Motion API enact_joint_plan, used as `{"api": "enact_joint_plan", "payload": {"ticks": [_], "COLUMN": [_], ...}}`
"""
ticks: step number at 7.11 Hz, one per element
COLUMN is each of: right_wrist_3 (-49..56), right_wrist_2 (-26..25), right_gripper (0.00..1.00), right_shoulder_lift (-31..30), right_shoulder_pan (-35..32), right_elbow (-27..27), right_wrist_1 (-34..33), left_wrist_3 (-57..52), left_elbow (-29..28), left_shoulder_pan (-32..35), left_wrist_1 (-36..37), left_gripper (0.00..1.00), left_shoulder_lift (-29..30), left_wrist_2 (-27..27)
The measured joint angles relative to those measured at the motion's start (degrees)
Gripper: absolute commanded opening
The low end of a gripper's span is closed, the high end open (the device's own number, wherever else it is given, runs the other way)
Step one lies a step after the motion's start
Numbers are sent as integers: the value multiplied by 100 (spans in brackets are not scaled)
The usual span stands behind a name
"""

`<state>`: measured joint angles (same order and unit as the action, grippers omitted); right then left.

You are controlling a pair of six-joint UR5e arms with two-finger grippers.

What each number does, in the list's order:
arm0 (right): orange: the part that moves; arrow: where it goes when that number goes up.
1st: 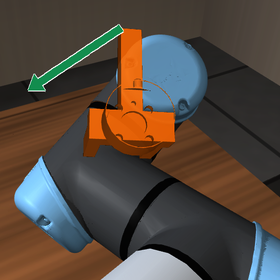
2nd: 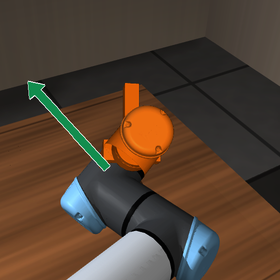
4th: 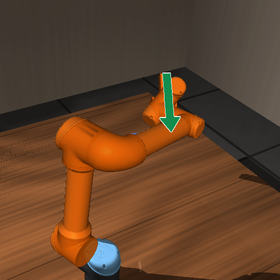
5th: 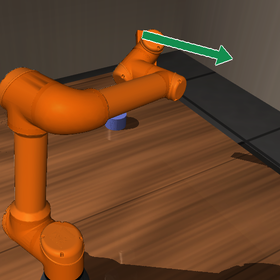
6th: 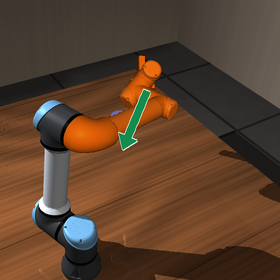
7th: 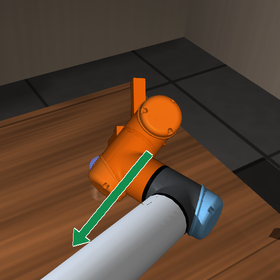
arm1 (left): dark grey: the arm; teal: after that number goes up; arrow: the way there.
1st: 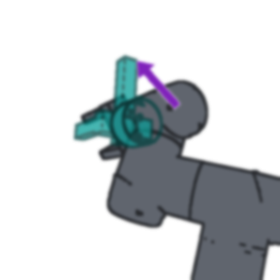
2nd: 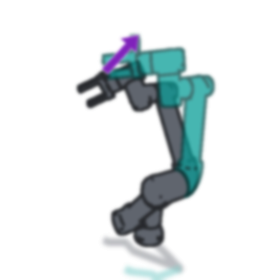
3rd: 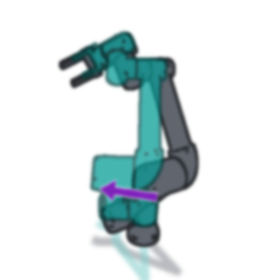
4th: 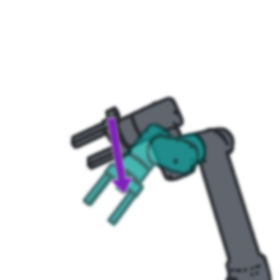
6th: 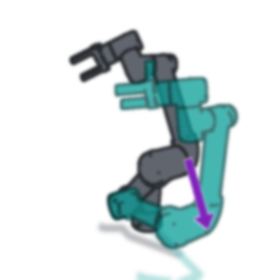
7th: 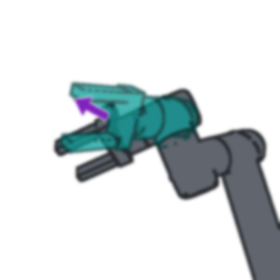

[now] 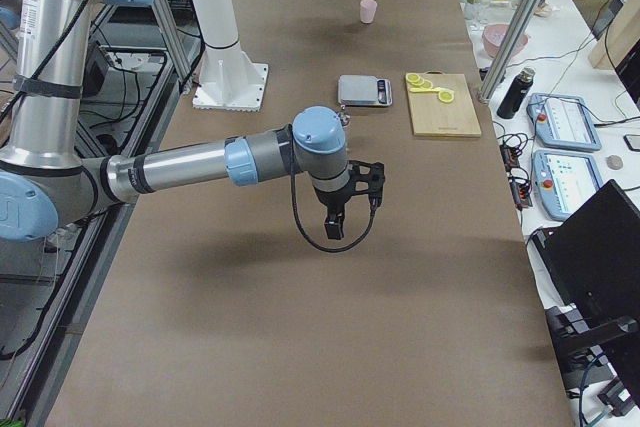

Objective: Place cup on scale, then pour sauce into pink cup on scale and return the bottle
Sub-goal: 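Grasp the pink cup with the left gripper while the right arm reaches the bottle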

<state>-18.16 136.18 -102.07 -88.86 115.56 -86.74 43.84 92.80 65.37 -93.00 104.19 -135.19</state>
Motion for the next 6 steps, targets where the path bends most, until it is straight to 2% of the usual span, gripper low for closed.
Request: {"api": "enact_joint_plan", "payload": {"ticks": [3, 6], "right_wrist_3": [-47, -287], "right_wrist_2": [24, -32], "right_gripper": [100, 100], "right_shoulder_lift": [-64, -146], "right_shoulder_pan": [61, 563], "right_elbow": [76, 69], "right_wrist_1": [-5, 605], "left_wrist_3": [40, 56], "left_elbow": [-232, -241], "left_shoulder_pan": [-30, -43], "left_wrist_1": [-350, -407], "left_gripper": [94, 91], "left_shoulder_lift": [-19, -59], "left_wrist_2": [1, 1]}}
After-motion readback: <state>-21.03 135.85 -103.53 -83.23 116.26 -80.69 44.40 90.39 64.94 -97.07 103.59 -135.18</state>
